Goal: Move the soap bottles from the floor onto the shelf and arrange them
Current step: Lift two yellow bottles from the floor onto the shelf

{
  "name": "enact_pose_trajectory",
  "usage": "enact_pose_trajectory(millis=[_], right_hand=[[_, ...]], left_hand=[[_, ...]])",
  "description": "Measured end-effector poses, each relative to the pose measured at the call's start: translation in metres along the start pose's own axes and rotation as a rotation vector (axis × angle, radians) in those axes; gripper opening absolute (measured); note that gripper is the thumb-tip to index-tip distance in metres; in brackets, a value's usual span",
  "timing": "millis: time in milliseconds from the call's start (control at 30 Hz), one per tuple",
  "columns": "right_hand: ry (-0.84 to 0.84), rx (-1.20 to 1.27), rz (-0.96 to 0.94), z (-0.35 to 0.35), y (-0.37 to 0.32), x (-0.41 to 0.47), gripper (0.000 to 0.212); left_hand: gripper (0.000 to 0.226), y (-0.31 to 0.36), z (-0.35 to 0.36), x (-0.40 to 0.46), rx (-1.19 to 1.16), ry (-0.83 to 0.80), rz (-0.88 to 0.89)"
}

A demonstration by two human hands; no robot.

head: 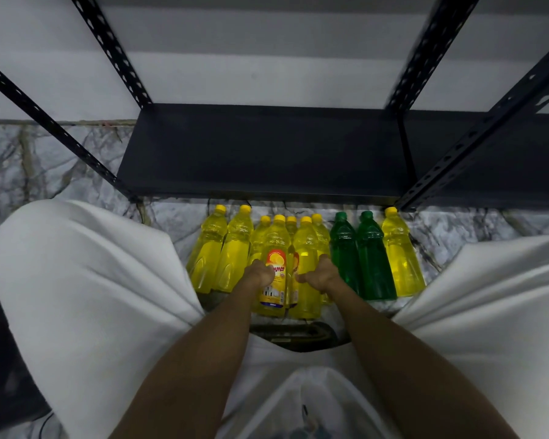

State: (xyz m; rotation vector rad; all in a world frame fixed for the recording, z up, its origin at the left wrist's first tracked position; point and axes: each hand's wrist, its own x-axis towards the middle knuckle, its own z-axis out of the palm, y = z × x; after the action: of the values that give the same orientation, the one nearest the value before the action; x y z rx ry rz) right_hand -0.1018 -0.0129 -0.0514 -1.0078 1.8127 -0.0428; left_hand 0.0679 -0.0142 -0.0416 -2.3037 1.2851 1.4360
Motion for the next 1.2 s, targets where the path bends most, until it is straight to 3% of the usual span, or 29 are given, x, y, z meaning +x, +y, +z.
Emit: enact_pose_trajectory(millis=[100,267,400,467,567,633,767,867,1033,1133,1200], right_hand=[[-0.089,0.238,0.081,-0.011,0.007,0.004,0.066],[-0.029,0.217,0.06,0.004,0.001,0.003,0.06],[0.001,0.388,0.103,0.008,0.01,0.014,0.049],[-0.001,0.444,0.138,0.011,0.013,0.016,0.056],[0.014,0.441,0.141,0.031,0.028,0.04,0.099],[0.037,0.383,0.109,0.042,0.041,0.059,0.113],[0.028,0.458,0.154,0.023,0.025,0.031,0.092],[-0.112,0.62,0.196,0.0,0.016,0.006,0.068],[-0.327,0.856,0.192,-0.019,0.014,-0.016,0.049],[-0.371,0.947,0.147,-0.026,0.007,-0.024,0.049],[-0.369,0.979,0.096,-0.033,-0.003,-0.025,0.049]], left_hand=[[0.06,0.001,-0.001,-0.002,0.016,-0.013,0.0],[0.064,0.001,-0.004,-0.005,-0.036,-0.065,-0.02],[0.07,-0.002,-0.002,-0.004,-0.018,-0.038,-0.007],[0.078,-0.005,-0.001,0.0,-0.023,-0.049,0.006],[0.104,-0.01,0.003,0.004,-0.045,-0.081,0.005],[0.108,-0.01,0.004,0.003,-0.006,-0.058,0.022],[0.09,-0.011,0.006,0.007,-0.094,-0.036,0.034],[0.074,-0.014,0.003,0.009,-0.29,-0.072,0.022],[0.106,-0.016,-0.013,0.006,-0.626,-0.254,-0.045],[0.072,-0.009,-0.029,-0.002,-0.743,-0.319,0.016],[0.063,0.002,-0.042,-0.012,-0.73,-0.334,0.075]])
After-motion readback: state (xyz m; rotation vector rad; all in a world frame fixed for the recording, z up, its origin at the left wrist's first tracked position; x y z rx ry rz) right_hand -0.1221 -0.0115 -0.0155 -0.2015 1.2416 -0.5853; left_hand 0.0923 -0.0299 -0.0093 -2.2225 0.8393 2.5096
